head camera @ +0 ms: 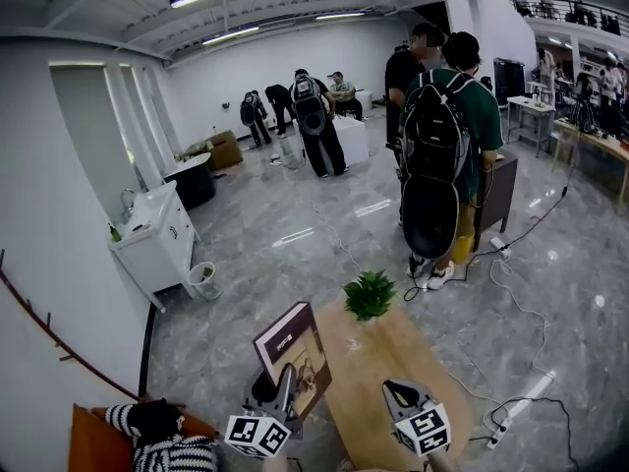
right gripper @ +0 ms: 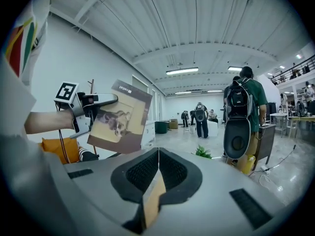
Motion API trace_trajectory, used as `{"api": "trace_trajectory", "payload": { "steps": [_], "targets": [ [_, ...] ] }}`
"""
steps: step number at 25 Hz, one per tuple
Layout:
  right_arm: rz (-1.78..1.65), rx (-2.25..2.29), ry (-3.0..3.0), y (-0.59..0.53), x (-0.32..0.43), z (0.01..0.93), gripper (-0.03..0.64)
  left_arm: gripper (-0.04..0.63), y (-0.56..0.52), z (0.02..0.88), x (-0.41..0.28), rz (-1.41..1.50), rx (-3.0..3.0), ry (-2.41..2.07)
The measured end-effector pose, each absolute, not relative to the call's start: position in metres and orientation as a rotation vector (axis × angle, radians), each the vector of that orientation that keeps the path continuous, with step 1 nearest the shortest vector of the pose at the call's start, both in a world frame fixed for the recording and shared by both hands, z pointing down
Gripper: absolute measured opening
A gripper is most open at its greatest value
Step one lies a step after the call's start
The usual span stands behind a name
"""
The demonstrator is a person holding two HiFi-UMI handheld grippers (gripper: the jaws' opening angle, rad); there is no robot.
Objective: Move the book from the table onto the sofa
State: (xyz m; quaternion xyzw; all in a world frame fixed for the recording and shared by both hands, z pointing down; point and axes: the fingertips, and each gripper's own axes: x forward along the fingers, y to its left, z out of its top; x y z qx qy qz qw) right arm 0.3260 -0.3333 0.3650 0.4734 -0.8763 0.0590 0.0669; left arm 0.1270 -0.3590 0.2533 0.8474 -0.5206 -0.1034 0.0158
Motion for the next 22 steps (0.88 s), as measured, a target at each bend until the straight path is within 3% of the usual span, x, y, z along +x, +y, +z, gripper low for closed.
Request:
{"api": "trace_trajectory", "payload": {
  "steps": [8, 16, 22],
  "targets": [
    [0.097, 1.341, -2.7, -0.326, 0.335, 0.362, 0.015, 0.155, -0.315, 0.261, 0.131, -0.308, 2.566, -1.698],
    [0.197, 1.341, -2.703, -0.319, 0.279, 0.353, 0.015, 0.155, -0.292, 0.245, 0.056, -0.433, 2.525, -1.769],
    [0.139, 1.129, -2.791, -0.318, 0.145, 0.348, 0.015, 0.155, -0.245, 0.251, -0.062, -0.46, 2.418, -1.955]
  ]
}}
